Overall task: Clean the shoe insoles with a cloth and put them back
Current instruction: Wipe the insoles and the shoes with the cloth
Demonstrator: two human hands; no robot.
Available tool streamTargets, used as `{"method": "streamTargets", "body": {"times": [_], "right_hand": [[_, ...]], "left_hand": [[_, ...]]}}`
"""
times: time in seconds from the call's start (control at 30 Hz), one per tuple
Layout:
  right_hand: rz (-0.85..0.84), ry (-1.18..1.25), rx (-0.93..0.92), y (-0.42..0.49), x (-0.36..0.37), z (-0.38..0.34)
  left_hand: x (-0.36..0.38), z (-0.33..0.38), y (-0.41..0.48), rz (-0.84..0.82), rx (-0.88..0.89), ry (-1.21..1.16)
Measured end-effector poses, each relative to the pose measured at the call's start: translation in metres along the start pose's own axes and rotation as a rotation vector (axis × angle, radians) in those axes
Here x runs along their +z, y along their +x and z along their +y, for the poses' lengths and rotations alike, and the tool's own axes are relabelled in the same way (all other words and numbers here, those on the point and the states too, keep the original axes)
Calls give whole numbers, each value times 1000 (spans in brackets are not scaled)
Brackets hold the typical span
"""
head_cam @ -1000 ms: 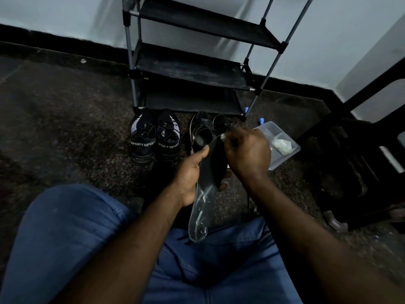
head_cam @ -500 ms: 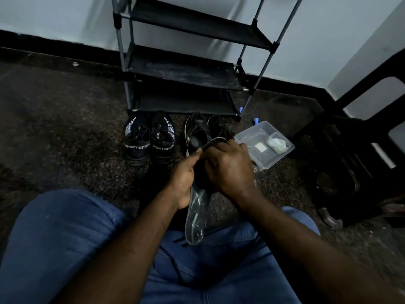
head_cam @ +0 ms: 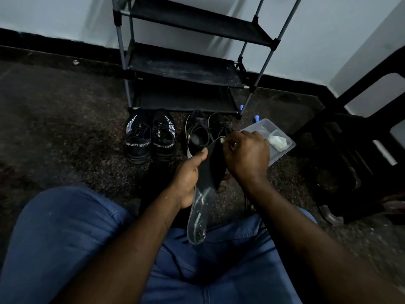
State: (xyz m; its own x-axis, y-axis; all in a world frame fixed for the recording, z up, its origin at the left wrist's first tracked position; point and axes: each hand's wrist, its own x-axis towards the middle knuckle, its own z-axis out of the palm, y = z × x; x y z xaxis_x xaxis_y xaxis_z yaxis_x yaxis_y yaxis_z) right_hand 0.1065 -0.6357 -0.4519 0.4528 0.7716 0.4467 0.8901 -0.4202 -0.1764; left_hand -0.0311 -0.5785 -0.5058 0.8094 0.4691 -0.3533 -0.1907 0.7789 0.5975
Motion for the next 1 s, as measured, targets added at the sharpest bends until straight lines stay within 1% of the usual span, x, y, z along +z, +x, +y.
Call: {"method": "streamTargets", "body": {"times": [0.03,0.13,0.17,0.2,0.27,0.33,0.4,0.47,0.57,0.63,0.73,0.77,0.87,0.9,0.93,1.0], "right_hand": [[-10,5,-33,-3,1,-2],[-69,-13,-273,-19,4,-14],[-70,-30,-298,-20,4,-14],[-56,-42,-271,-16,3,-11],[-8,-41,-120,-7,4,-3],[9,1,-4,-4,4,5],[-36,20,-46,-15,6,5],[-108,3,-164,-34,10,-1],[-136,5,-278,-51,15,-4],[-124,30,-263,-48,15,0],[-99,79,-151,-41,11,3],[-108,77,-161,-43,10,-2],[-175,68,-293,-58,13,-18],[-171,78,-307,-60,14,-18],[-147,92,-294,-59,13,-16],[-89,119,-209,-54,11,-10]], "left_hand": [[0,-1,-1,10,0,-10],[2,0,-2,24,-17,-82],[1,1,-2,25,-15,-85],[1,3,-2,19,-7,-73],[-2,4,0,-13,4,-17],[-1,3,-2,4,-15,36],[0,0,-3,33,-14,21],[-2,-1,-1,66,11,-13],[-5,1,2,70,14,-42],[-4,2,0,61,-1,-57],[-3,2,-1,46,-20,-81],[-5,2,0,44,-16,-97],[-9,9,2,48,-18,-149],[-10,9,3,46,-20,-158],[-9,10,3,47,-20,-165],[-11,9,3,59,-10,-187]]}}
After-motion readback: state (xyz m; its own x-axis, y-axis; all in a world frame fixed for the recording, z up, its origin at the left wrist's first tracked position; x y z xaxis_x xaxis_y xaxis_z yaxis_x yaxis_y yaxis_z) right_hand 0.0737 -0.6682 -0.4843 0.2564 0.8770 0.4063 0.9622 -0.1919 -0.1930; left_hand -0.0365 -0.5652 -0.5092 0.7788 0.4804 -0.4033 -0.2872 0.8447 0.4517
